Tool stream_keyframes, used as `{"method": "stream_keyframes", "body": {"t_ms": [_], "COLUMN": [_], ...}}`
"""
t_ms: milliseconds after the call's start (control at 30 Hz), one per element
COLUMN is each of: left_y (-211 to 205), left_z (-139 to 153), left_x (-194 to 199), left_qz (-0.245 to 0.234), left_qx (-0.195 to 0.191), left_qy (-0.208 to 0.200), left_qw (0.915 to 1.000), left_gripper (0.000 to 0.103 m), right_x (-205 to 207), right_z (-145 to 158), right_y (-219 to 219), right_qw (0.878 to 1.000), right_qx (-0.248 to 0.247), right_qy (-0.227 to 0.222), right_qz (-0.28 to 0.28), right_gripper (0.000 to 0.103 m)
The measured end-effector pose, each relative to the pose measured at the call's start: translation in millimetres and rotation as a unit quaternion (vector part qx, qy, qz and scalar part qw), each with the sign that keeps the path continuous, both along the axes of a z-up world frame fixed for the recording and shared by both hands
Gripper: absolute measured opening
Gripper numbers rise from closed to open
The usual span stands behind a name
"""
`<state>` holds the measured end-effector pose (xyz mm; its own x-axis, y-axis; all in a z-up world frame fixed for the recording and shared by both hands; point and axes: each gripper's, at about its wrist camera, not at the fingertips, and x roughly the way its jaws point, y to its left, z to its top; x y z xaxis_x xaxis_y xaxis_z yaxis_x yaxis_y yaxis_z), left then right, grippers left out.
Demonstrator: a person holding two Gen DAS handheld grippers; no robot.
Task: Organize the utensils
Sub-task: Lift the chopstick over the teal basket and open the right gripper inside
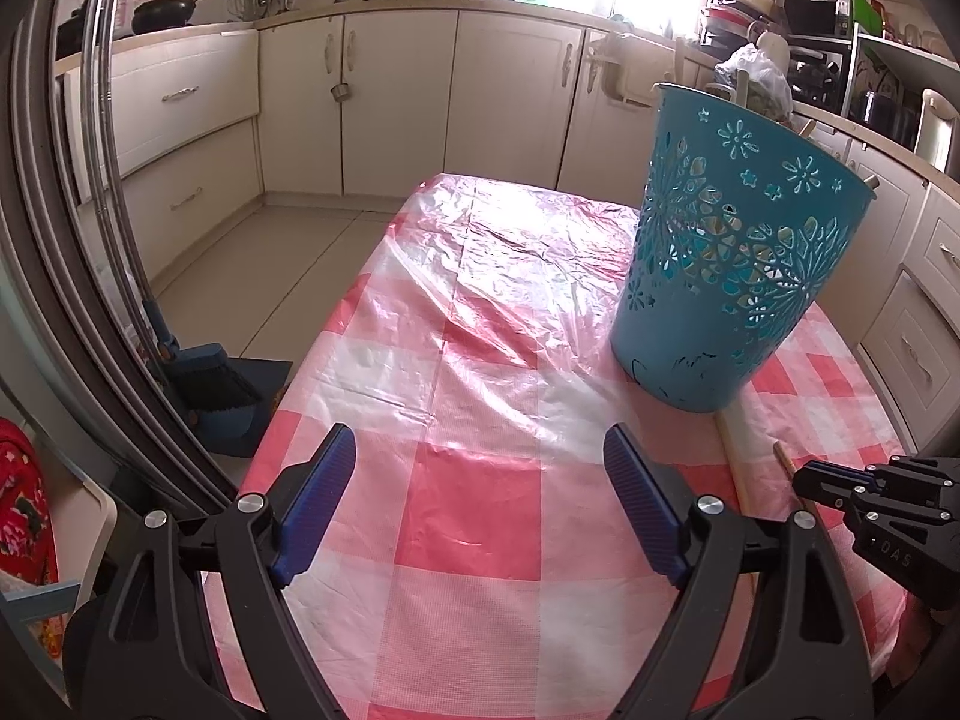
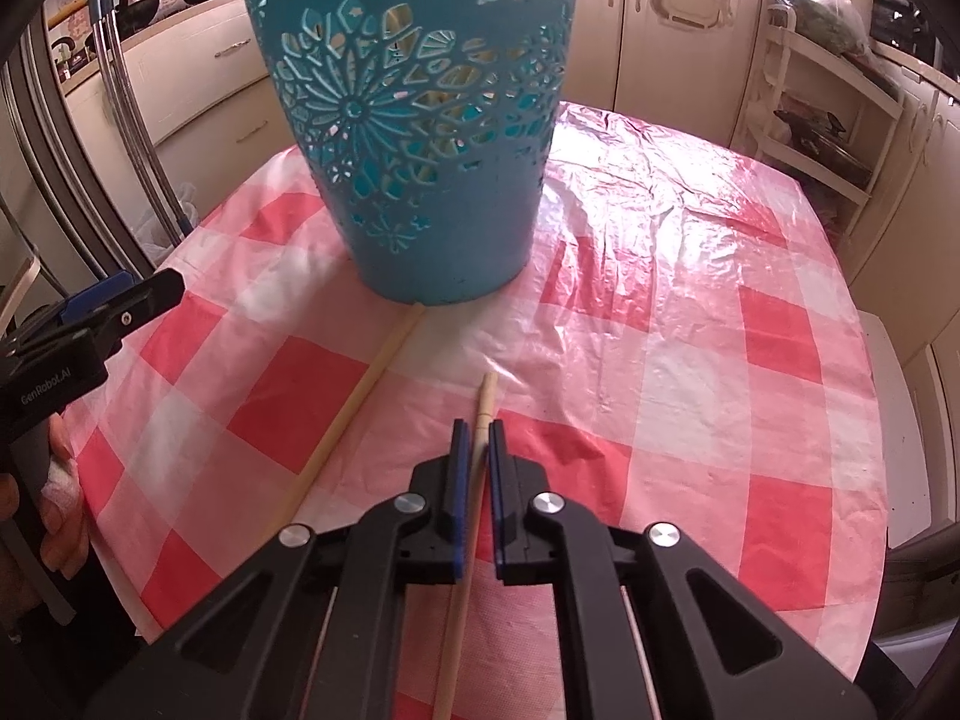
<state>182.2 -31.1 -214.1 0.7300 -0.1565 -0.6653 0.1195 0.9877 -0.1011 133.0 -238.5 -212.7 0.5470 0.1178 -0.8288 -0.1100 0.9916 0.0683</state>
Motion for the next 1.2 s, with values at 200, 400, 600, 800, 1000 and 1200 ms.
{"method": "stream_keyframes", "body": {"t_ms": [200, 400, 600, 800, 1000, 1200], "left_y": [0.2, 0.4, -0.7, -1.9, -1.2, -0.8], "left_z": [-2.6, -5.4, -6.2, -8.9, -10.6, -10.6], "left_x": [1.6, 2.3, 2.2, 2.7, 3.8, 3.9], "left_qz": [0.0, 0.001, 0.0, -0.002, -0.001, 0.0], "left_qx": [-0.001, -0.001, 0.002, 0.006, 0.004, 0.003], "left_qy": [0.005, 0.007, 0.009, 0.012, 0.016, 0.016], "left_qw": [1.0, 1.0, 1.0, 0.9999, 0.9999, 0.9999], "left_gripper": [0.081, 0.081, 0.081, 0.081, 0.081, 0.081], "right_x": [-1.4, -1.0, 0.2, -5.2, -16.6, -25.6], "right_z": [-1.3, -1.5, -1.2, -0.4, 22.2, 66.4], "right_y": [1.8, 0.1, 1.5, -5.5, -22.3, -32.7], "right_qw": [1.0, 1.0, 1.0, 1.0, 0.996, 0.986], "right_qx": [-0.011, -0.005, -0.015, 0.008, 0.083, 0.146], "right_qy": [0.003, 0.008, 0.007, -0.005, -0.029, -0.081], "right_qz": [0.011, 0.01, 0.018, 0.001, -0.015, -0.018], "right_gripper": [0.008, 0.009, 0.008, 0.006, 0.006, 0.006]}}
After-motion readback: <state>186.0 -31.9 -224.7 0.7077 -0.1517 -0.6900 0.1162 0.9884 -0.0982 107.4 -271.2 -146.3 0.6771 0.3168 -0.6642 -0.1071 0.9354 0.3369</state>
